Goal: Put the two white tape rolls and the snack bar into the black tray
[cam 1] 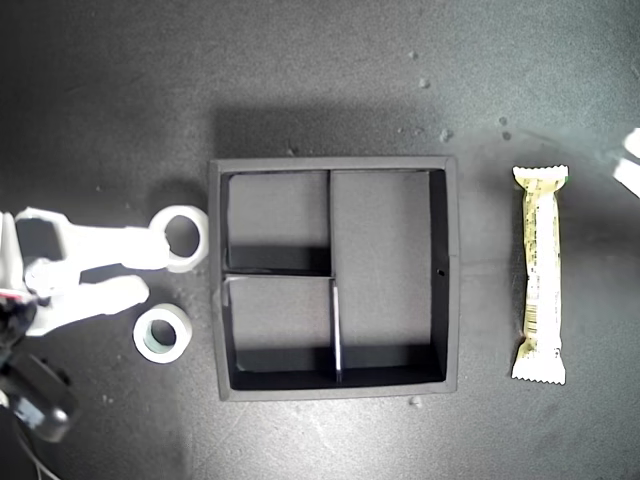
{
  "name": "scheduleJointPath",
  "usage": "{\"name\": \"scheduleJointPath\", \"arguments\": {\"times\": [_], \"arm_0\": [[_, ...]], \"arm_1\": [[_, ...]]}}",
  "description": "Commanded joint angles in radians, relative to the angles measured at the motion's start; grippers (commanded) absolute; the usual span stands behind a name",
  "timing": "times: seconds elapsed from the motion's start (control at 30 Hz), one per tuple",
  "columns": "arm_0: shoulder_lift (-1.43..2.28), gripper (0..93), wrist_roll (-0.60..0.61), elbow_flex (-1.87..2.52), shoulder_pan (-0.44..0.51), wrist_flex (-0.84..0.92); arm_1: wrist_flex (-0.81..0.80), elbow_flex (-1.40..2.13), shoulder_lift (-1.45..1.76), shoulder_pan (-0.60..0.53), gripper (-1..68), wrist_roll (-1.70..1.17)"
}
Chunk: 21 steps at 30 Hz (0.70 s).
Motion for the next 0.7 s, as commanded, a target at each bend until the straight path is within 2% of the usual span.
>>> {"name": "scheduleJointPath", "arguments": {"times": [0.0,0.1,0.2,0.3,0.43,0.67], "arm_0": [[-0.241,13.7,0.017,-0.202,-0.015,0.080],[-0.347,13.7,0.018,-0.227,-0.023,0.086],[-0.465,13.9,0.017,-0.245,-0.014,0.083],[-0.574,14.4,0.018,-0.272,-0.009,0.072],[-0.658,14.4,0.026,-0.299,-0.012,0.071],[-0.718,14.5,0.035,-0.299,-0.020,0.020]], "arm_1": [[0.087,-0.238,-0.195,-0.098,15.4,-0.126],[0.270,-0.578,-0.603,-0.202,20.9,-0.225],[0.515,-0.908,-0.996,-0.267,22.8,-0.284],[0.672,-1.085,-1.266,-0.308,23.8,-0.311],[0.739,-1.111,-1.414,-0.333,25.2,-0.308],[0.746,-1.003,-1.431,-0.362,24.6,-0.290]]}}
